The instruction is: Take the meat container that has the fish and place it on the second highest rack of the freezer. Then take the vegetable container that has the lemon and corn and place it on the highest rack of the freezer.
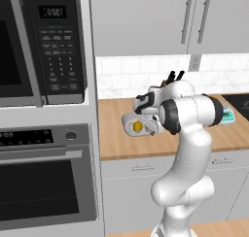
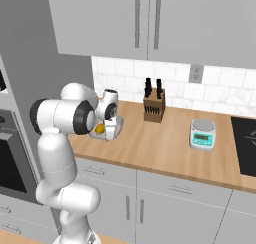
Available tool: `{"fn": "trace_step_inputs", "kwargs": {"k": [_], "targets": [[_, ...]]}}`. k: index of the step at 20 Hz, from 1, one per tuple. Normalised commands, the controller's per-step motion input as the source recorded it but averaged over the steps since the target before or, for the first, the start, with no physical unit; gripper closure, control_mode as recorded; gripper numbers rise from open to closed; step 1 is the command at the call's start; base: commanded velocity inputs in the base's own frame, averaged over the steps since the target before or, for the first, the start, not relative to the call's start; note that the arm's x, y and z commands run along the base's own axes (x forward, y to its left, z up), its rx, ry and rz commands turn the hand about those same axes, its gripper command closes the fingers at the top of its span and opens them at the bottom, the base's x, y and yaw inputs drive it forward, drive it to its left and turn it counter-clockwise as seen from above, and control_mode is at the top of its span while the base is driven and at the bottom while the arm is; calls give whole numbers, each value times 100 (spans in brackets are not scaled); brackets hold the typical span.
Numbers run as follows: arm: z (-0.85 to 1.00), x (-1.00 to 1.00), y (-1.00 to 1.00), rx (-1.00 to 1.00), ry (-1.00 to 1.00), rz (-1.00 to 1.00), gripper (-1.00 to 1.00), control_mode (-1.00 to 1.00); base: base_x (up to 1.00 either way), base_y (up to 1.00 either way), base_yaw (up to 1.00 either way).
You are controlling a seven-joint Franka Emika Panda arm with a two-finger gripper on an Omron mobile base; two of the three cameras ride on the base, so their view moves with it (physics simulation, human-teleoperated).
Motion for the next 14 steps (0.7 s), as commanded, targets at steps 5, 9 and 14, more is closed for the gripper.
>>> {"fn": "trace_step_inputs", "kwargs": {"k": [5,9,14], "targets": [[78,-79,-24,0,-20,28,100,-100,0,0,0],[100,-83,-25,0,-26,30,100,-100,0,0,0],[100,-69,-33,3,-23,31,100,-100,0,0,0]]}}
